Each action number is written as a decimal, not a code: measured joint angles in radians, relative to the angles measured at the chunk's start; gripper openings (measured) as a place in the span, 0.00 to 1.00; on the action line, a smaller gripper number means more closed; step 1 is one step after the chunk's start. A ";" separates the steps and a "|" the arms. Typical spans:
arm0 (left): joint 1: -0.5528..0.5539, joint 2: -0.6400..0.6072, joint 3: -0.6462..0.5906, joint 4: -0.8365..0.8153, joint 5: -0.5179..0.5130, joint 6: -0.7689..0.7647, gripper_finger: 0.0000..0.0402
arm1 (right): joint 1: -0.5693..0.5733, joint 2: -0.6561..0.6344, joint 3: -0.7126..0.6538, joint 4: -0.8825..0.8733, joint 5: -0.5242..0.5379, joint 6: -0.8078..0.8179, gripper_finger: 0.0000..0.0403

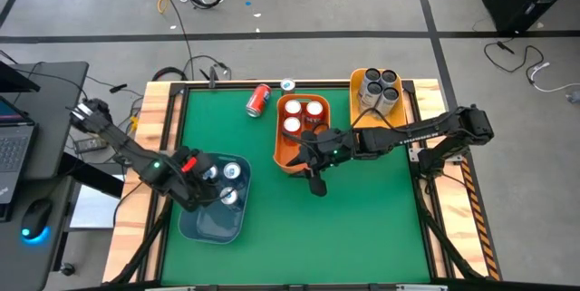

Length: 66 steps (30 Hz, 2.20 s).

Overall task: Sort soda cans
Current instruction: Put the blue soda can into the blue bin, then put the orange soda can into the orange bin

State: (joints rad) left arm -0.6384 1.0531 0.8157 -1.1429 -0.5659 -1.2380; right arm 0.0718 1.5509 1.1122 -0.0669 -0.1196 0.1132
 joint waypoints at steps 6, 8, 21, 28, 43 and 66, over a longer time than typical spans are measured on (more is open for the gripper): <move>0.000 0.000 -0.045 0.035 -0.010 0.001 0.56 | 0.006 0.000 0.000 0.014 0.000 0.001 0.35; 0.000 0.000 -0.051 0.034 -0.016 0.001 0.56 | 0.010 0.000 0.000 0.014 0.000 0.001 0.35; 0.003 0.000 -0.052 0.054 0.026 0.007 0.80 | 0.014 0.000 0.000 0.023 0.000 0.001 0.36; 0.003 0.000 -0.052 0.052 0.047 0.004 0.93 | 0.014 0.000 0.000 0.029 0.000 0.001 0.36; 0.034 0.000 0.127 -0.167 -0.057 0.035 0.90 | 0.014 0.000 0.000 0.029 0.000 -0.005 0.36; 0.816 0.097 0.293 0.371 0.163 0.970 0.84 | 0.014 0.000 0.001 -0.010 0.022 -0.027 0.34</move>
State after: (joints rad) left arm 0.1781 1.1500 1.1091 -0.7724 -0.4026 -0.2677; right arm 0.0856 1.5509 1.1133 -0.0774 -0.0974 0.0864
